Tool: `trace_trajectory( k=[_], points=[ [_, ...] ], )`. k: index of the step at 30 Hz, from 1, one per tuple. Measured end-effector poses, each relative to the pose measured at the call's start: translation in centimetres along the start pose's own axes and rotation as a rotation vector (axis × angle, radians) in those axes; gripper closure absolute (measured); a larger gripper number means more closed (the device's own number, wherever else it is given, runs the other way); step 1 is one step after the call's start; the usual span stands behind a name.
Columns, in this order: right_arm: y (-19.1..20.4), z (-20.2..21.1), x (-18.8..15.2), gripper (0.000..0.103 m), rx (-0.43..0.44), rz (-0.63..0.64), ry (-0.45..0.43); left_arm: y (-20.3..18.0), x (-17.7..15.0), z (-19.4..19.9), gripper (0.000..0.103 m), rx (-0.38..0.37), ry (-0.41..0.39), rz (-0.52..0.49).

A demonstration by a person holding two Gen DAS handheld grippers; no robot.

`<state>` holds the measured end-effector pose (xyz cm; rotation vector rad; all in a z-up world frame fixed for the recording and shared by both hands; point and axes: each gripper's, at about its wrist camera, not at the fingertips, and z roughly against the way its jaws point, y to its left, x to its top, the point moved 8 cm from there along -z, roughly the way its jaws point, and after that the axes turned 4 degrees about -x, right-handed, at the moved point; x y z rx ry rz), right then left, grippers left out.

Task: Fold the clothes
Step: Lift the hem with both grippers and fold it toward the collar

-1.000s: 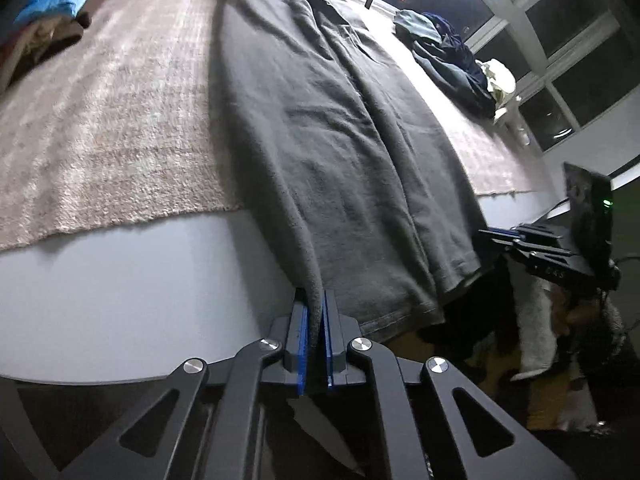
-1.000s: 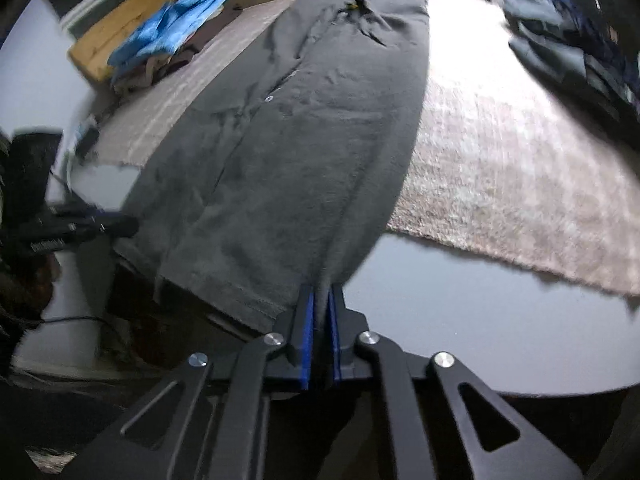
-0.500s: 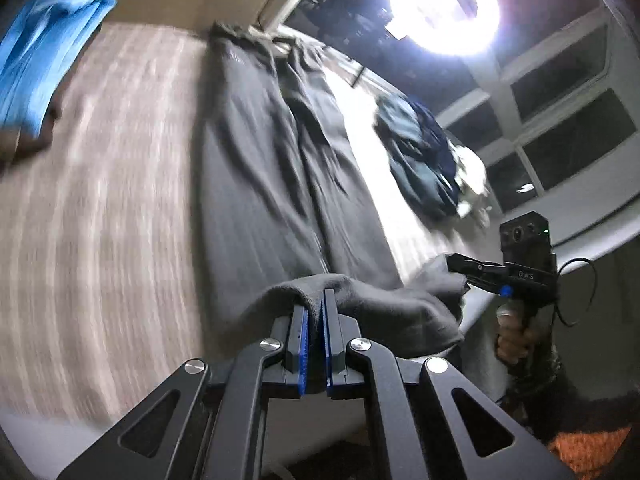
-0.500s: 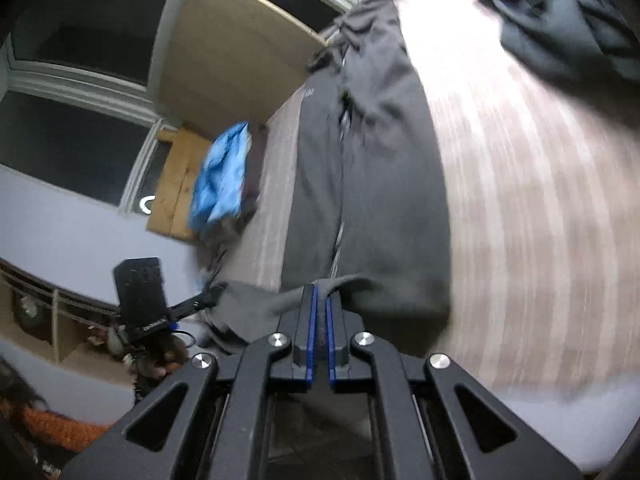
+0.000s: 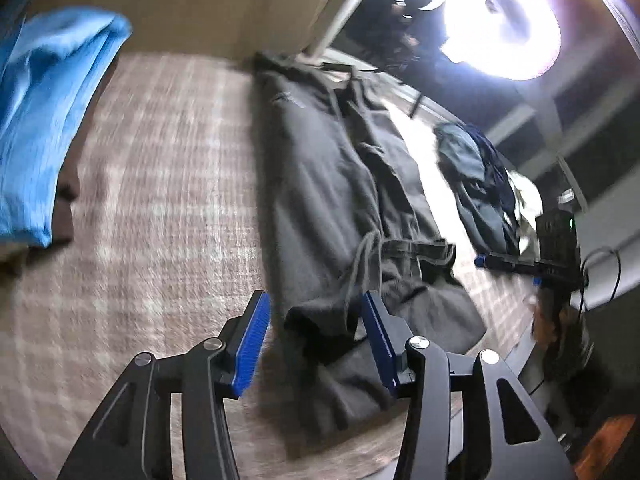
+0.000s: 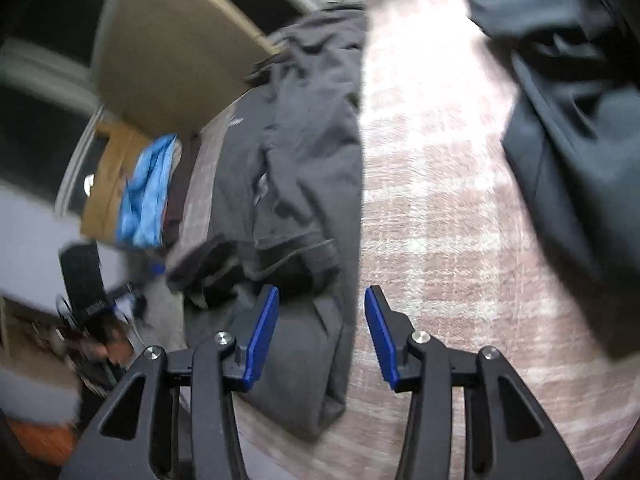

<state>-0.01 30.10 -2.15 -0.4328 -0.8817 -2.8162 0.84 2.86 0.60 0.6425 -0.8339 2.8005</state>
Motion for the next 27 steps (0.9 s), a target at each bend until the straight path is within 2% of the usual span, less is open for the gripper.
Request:
trace_trajectory(
  k=[4,6,10,12,13,15,17,19,21,23,27],
  points=[
    [0.9,-2.0,0.0,0.059,-0.109,0.205,0.012,-1.0,-0.1,-1.8,0.057,0.045,0.035,-0.186],
    [1.3,-3.0,0.2,0.059,-0.148,0.286,0.014,-1.0,-0.1,-2.1,0.057,0.046,0.044,-0.247],
    [1.0,-4.5,0.5,0.059,-0.170,0.306,0.018,-1.2,0.8,-4.1,0.059,0.046,0.079,-0.338],
    [0.2,-4.6,1.0,0.074,-0.188,0.270,-0.001,-0.6,2.1,-5.3,0.060,0.064,0.089,-0.334],
    [-0.3,-4.2,1.4,0.092,-0.194,0.237,-0.017,0.2,2.7,-5.8,0.060,0.097,0.090,-0.318],
    [-1.9,-3.5,2.1,0.096,-0.218,0.150,-0.038,1.7,3.7,-6.5,0.061,0.174,0.094,-0.282],
    [-3.6,-2.8,2.4,0.094,-0.249,0.059,-0.042,2.7,4.1,-6.1,0.061,0.182,0.090,-0.233],
    [-4.0,-1.7,2.3,0.093,-0.238,0.025,-0.056,2.5,3.9,-5.1,0.059,0.130,0.070,-0.203],
    [-2.6,-1.0,2.0,0.085,-0.217,0.073,-0.071,1.7,3.1,-4.5,0.058,0.085,0.078,-0.213],
    [-1.1,-0.9,1.9,0.058,-0.203,0.134,-0.080,0.9,2.2,-4.7,0.058,0.080,0.102,-0.255],
    [2.0,-2.2,2.2,0.058,-0.211,0.284,-0.078,0.1,1.0,-5.4,0.058,0.068,0.139,-0.285]
  ],
)
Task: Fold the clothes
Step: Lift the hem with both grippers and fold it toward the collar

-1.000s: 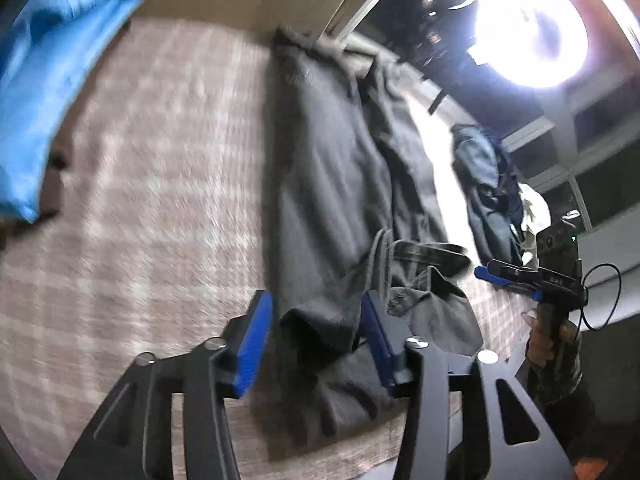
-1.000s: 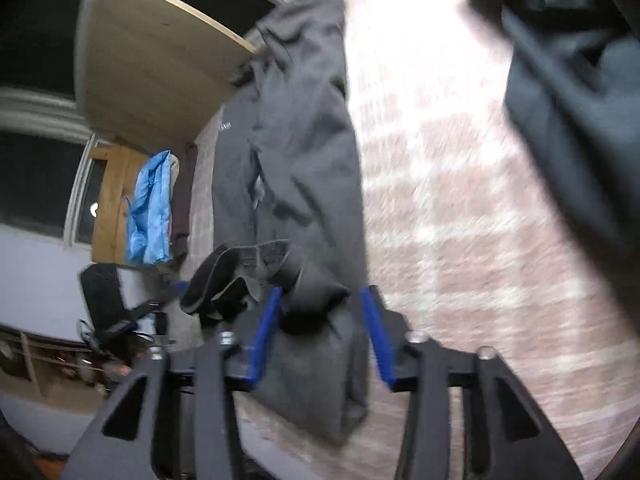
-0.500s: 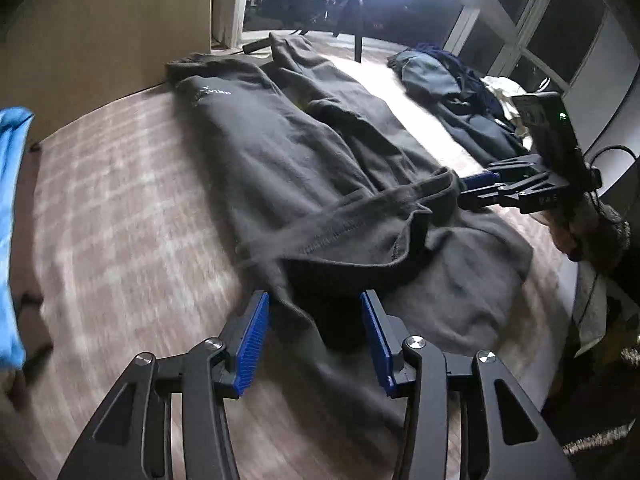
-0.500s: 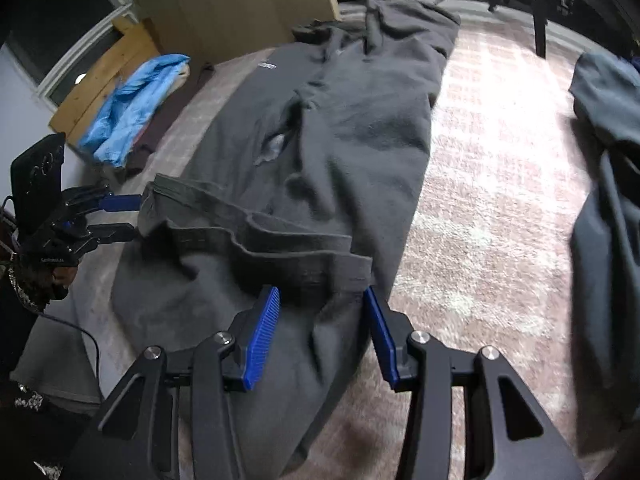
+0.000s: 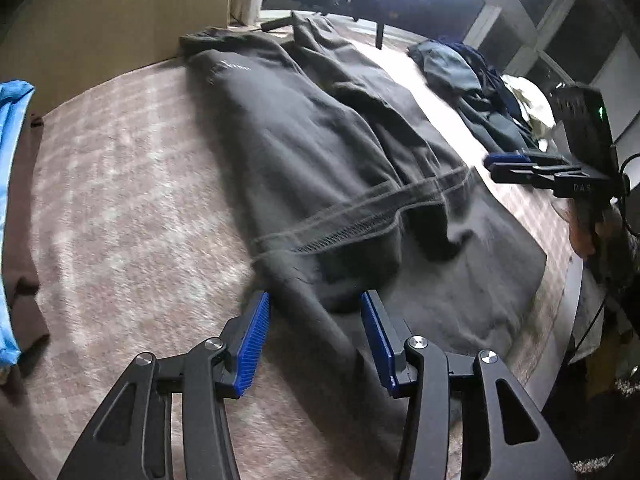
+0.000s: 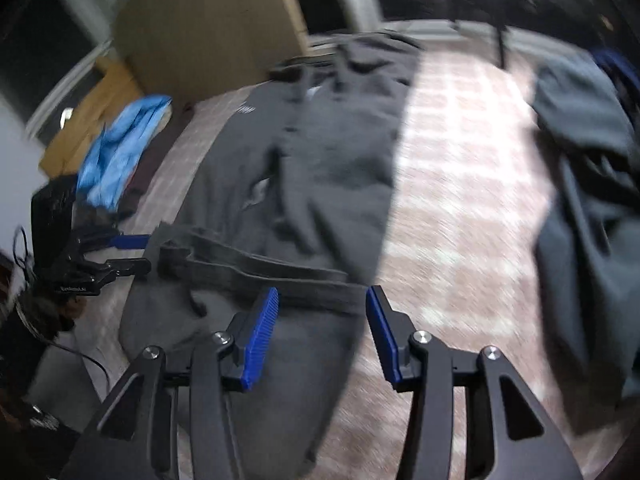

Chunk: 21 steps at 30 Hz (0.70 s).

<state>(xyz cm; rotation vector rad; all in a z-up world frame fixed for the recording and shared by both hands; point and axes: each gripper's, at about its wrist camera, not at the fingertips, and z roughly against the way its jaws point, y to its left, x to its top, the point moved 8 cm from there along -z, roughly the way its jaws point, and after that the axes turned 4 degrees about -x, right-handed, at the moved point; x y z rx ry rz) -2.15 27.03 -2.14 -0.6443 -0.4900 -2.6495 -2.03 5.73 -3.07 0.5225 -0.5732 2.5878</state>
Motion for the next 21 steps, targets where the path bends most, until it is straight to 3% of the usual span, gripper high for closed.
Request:
trace_trajectory(
  k=[3,8,11,12,13,14,15,21],
  points=[
    [3.1,-1.3,0.9,0.058,-0.005,0.179,0.030,-0.1,-0.2,-0.1,0.058,-0.014,0.008,0.008],
    [4.6,-5.0,1.8,0.057,-0.027,0.398,0.133,0.8,0.2,-0.4,0.058,-0.017,-0.002,0.024],
    [4.8,-5.4,2.0,0.058,-0.003,0.421,0.154,1.0,0.9,-0.5,0.063,-0.029,-0.030,0.028],
    [4.8,-5.5,2.0,0.061,0.006,0.424,0.159,1.0,1.0,-0.6,0.079,-0.028,-0.038,0.027],
    [4.8,-5.3,2.0,0.075,0.015,0.421,0.158,1.0,1.2,-0.5,0.096,-0.026,-0.046,0.022],
    [4.9,-5.0,2.0,0.092,0.024,0.415,0.155,0.9,1.4,-0.3,0.098,-0.025,-0.059,0.014],
    [4.9,-4.7,2.0,0.097,0.030,0.411,0.150,0.7,1.6,-0.1,0.099,-0.030,-0.073,0.002],
    [4.6,-1.9,2.8,0.098,0.014,0.370,0.090,-1.2,3.2,3.5,0.099,-0.109,-0.178,-0.012]
  ],
)
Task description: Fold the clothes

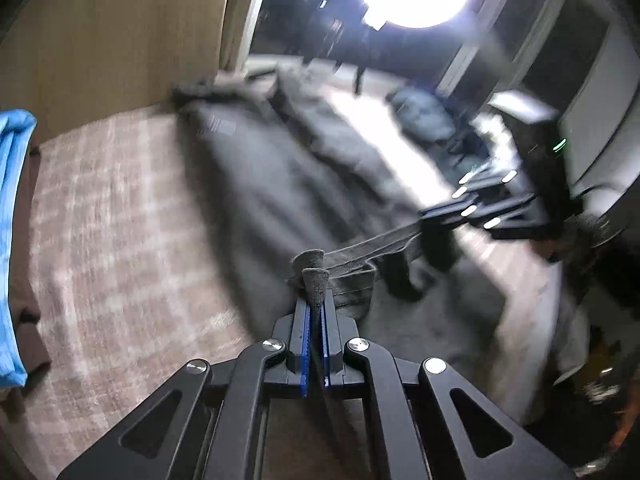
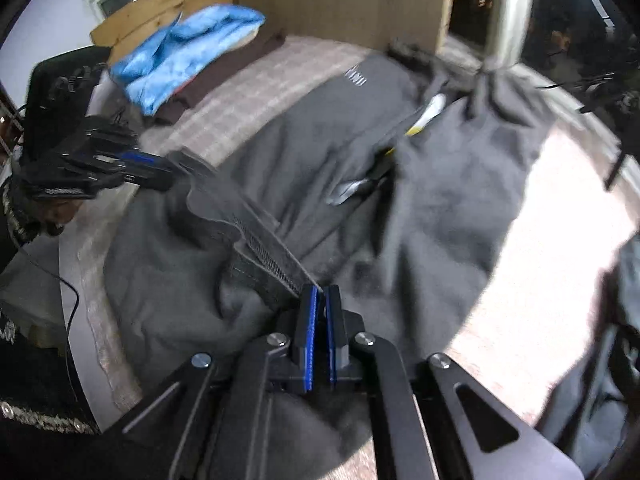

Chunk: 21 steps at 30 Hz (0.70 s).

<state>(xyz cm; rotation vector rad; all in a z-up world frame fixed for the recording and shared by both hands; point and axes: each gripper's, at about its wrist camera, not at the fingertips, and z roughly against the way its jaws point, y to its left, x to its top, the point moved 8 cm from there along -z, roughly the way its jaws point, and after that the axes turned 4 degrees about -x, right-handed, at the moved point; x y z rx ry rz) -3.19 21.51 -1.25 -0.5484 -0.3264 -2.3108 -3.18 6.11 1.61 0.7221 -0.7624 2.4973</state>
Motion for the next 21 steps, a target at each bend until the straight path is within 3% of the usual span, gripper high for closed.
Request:
trace_trajectory(
  k=[3,5,7,9,10,12,16,19,20,21],
  points=[
    [-1.7,-1.0,-0.3,0.097,-0.035,-0.070,0.027,2.4,-0.7,-2.6,0.092,0.063,0.087,0.022],
    [-2.7,-2.4,-0.6,0.089,-0.055,-0.112,0.081,3.8,-1.2,-4.1,0.088,0.112,0.152,0.043],
    [-3.4,-1.9,-0.4,0.084,-0.056,-0.153,0.064,3.9,-0.9,-3.4,0.082,0.150,0.131,0.043],
    [-4.1,0.5,-0.2,0.082,-0.022,-0.200,-0.032,3.3,-0.2,-2.0,0.079,0.190,0.091,0.020],
    [-4.2,1.7,-0.3,0.082,0.001,-0.225,-0.068,2.3,0.1,-1.3,0.079,0.170,0.074,0.008],
    [-3.9,3.5,-0.7,0.082,0.051,-0.267,-0.113,-0.5,0.5,-0.7,0.079,0.058,0.046,-0.017],
    [0.5,2.0,-1.6,0.082,0.114,-0.213,-0.090,-4.9,-0.2,-3.5,0.074,-0.075,0.091,-0.091],
    [2.0,-0.7,-2.4,0.083,0.083,-0.156,-0.037,-3.1,-0.9,-6.3,0.074,-0.023,0.150,-0.059],
    [1.4,-1.5,-2.7,0.085,0.056,-0.164,-0.023,-1.8,-1.1,-6.8,0.081,0.011,0.161,-0.039],
    [0.4,-2.2,-2.9,0.094,0.022,-0.182,-0.014,-0.8,-1.2,-6.5,0.099,0.030,0.159,-0.022]
  ],
)
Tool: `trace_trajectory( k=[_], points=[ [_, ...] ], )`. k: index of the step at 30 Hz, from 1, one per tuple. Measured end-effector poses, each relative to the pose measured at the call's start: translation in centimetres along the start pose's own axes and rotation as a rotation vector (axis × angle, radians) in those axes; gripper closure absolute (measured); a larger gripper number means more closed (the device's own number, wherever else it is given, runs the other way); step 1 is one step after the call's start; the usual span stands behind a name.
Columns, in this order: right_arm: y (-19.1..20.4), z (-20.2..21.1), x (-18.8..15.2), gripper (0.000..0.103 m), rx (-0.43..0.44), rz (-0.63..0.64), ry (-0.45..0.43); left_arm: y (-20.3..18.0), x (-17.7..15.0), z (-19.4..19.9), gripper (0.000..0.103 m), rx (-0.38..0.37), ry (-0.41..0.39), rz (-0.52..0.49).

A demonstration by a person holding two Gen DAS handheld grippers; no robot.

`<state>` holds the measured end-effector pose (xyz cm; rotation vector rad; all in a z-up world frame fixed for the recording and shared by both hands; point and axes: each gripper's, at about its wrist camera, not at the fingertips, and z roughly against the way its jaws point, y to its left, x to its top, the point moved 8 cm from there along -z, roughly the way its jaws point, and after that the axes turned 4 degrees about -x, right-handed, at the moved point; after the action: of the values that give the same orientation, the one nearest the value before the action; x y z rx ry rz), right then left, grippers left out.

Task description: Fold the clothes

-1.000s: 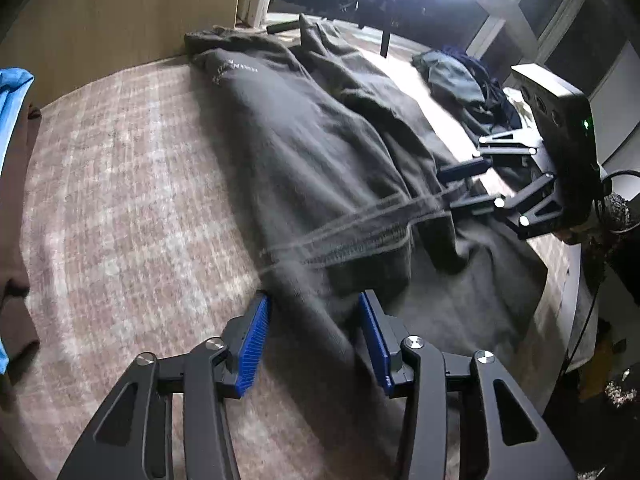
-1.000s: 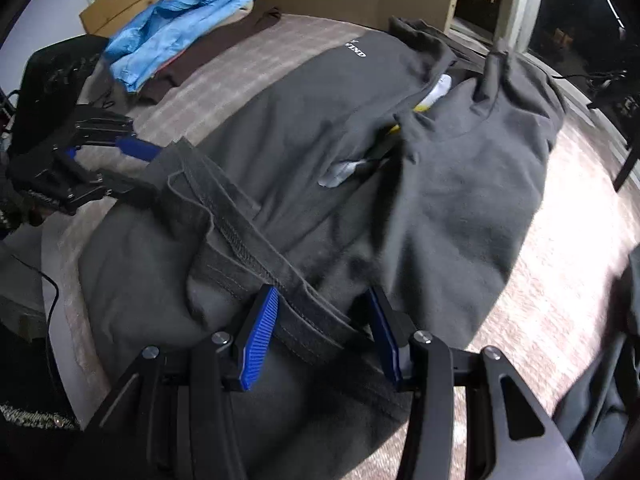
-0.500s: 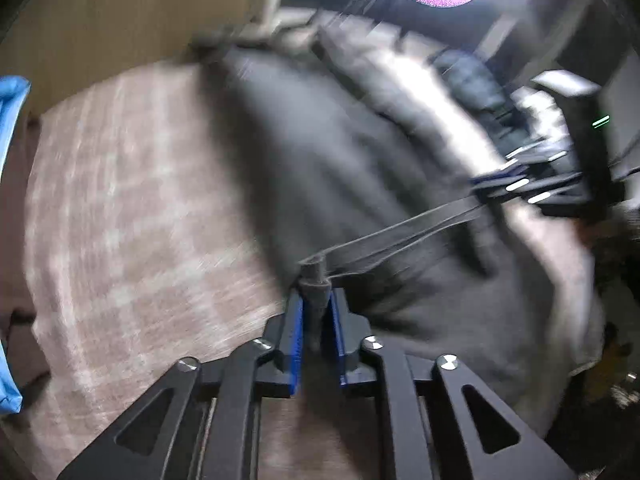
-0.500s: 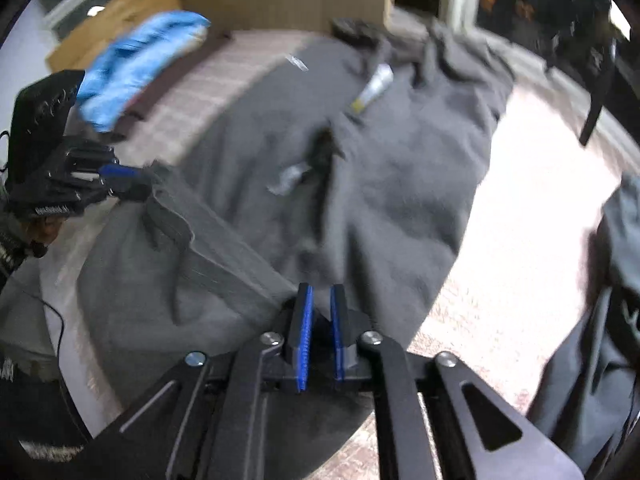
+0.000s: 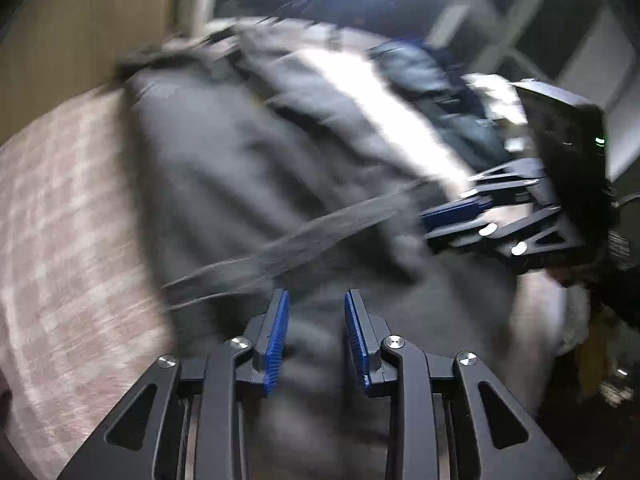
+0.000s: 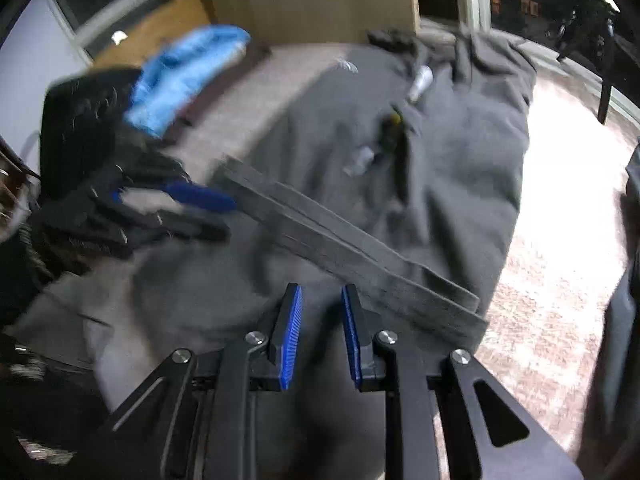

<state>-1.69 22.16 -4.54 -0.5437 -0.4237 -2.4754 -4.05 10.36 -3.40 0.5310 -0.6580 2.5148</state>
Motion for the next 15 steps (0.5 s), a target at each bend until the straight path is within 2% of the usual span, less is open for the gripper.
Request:
trace_trajectory(
  k=[1,2,4,6,7,8,10,12,15],
  points=[
    [-1.4,0.2,0.0,0.101,-0.021,-0.055,-0.001,0.7,-0.2,0.9,0.100,0.017,-0.004,0.028],
    [-3.0,0.8,0.0,0.098,-0.034,-0.130,-0.004,1.5,-0.4,1.7,0.099,0.035,-0.008,0.057],
    [-4.9,3.1,-0.5,0.092,-0.061,-0.209,-0.027,2.0,-1.5,4.4,0.076,0.059,-0.033,0.097],
    [-5.2,5.6,-1.9,0.079,-0.033,-0.244,-0.048,1.4,-3.6,6.4,0.068,0.042,-0.040,0.117],
    [-4.8,6.4,-2.8,0.067,-0.012,-0.252,-0.050,1.0,-4.9,7.3,0.067,0.023,-0.036,0.133],
    [-4.1,7.0,-3.8,0.059,0.009,-0.258,-0.049,0.5,-6.2,7.7,0.067,-0.010,-0.023,0.156],
    [-2.8,8.0,-5.9,0.059,0.050,-0.268,-0.047,-0.6,-8.7,7.7,0.067,-0.059,0.006,0.187],
    [-1.5,8.6,-7.7,0.059,0.086,-0.274,-0.040,-1.4,-10.2,6.7,0.067,-0.072,0.034,0.195],
    [-0.4,6.9,-9.8,0.059,0.068,-0.272,0.018,-2.0,-11.0,5.5,0.070,-0.090,0.051,0.208]
  ],
)
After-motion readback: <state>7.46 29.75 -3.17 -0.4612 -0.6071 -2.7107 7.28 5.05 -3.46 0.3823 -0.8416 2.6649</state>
